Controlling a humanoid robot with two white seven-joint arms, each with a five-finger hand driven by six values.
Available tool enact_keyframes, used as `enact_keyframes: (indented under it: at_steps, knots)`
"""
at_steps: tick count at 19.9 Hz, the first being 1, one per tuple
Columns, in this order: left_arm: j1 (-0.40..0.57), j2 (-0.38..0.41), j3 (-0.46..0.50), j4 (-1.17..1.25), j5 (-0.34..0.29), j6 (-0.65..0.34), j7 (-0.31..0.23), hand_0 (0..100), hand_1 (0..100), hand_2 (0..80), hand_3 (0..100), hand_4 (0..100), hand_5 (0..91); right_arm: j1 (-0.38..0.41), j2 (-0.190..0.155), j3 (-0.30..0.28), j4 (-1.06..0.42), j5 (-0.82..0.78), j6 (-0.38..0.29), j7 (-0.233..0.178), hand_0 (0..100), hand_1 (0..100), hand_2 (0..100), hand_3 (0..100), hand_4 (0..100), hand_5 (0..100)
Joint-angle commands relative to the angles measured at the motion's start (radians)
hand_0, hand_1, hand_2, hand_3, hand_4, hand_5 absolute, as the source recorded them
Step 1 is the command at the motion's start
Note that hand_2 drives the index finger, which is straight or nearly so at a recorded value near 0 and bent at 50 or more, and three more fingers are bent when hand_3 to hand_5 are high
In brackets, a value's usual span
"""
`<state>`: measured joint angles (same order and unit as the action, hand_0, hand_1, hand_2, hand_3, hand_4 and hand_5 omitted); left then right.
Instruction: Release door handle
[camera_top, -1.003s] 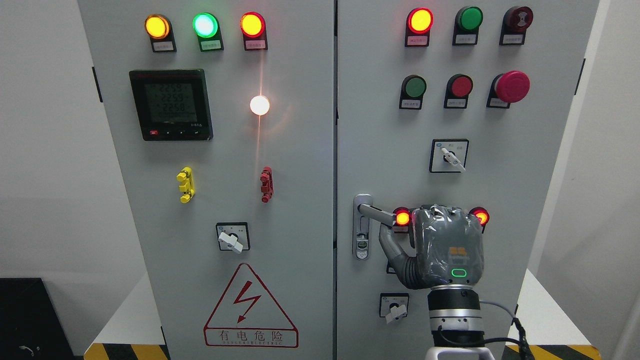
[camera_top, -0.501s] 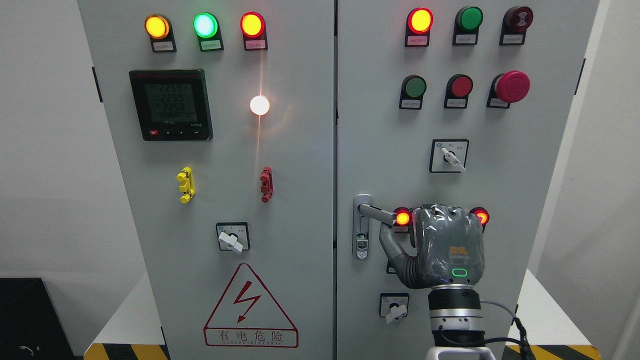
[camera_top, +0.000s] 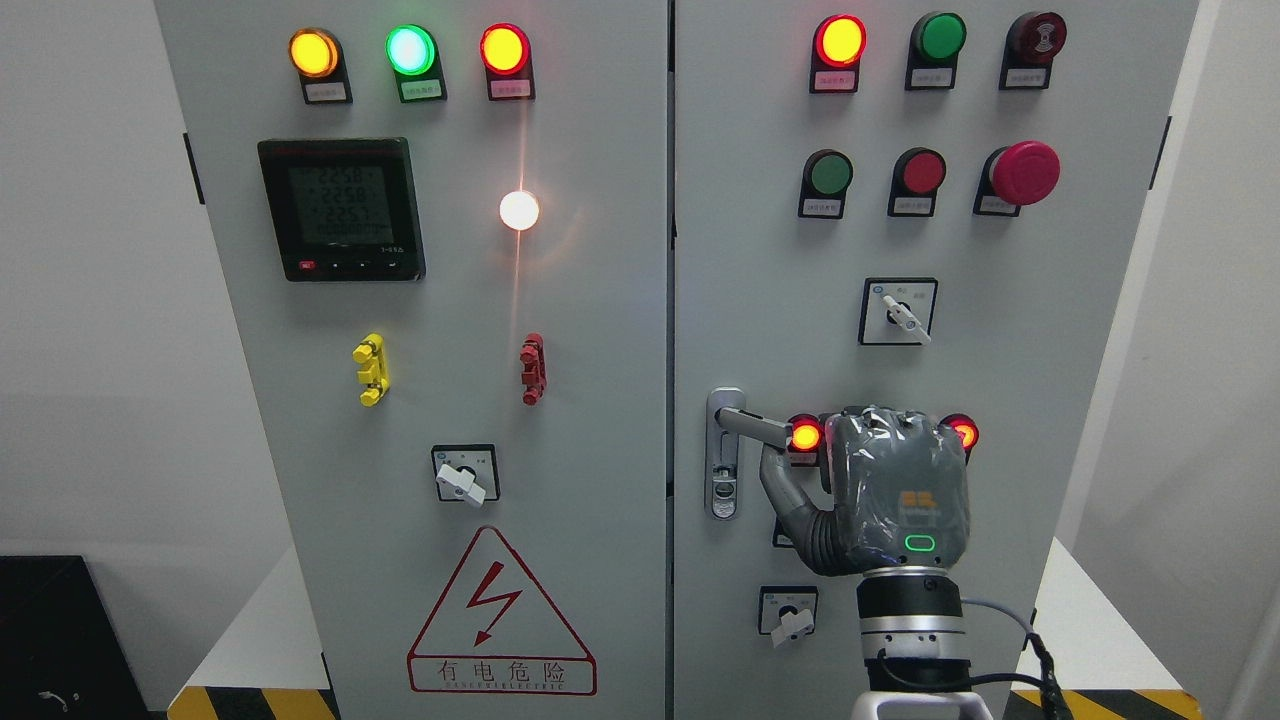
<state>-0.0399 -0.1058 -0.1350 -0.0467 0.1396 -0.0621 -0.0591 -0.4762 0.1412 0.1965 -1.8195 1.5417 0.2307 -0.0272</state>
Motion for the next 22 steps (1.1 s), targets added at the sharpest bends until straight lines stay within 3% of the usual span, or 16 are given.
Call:
enact_keyframes:
  at_steps: [1, 22]
  knots:
    - [0.0, 0.0, 0.0, -0.001, 0.0, -0.001, -0.001, 12, 56, 0.0, 0, 0, 0.0, 0.001, 0.001, 0.0, -0.001, 0.0, -0.001, -0.002, 51, 34, 100, 100, 100, 100]
    - [0.0, 0.0, 0.0, 0.001, 0.0, -0.001, -0.001, 12, 56, 0.0, 0, 0, 0.0, 0.042, -0.008, 0.001, -0.026, -0.008, -0.02, -0.01, 52, 33, 100, 100, 100, 100]
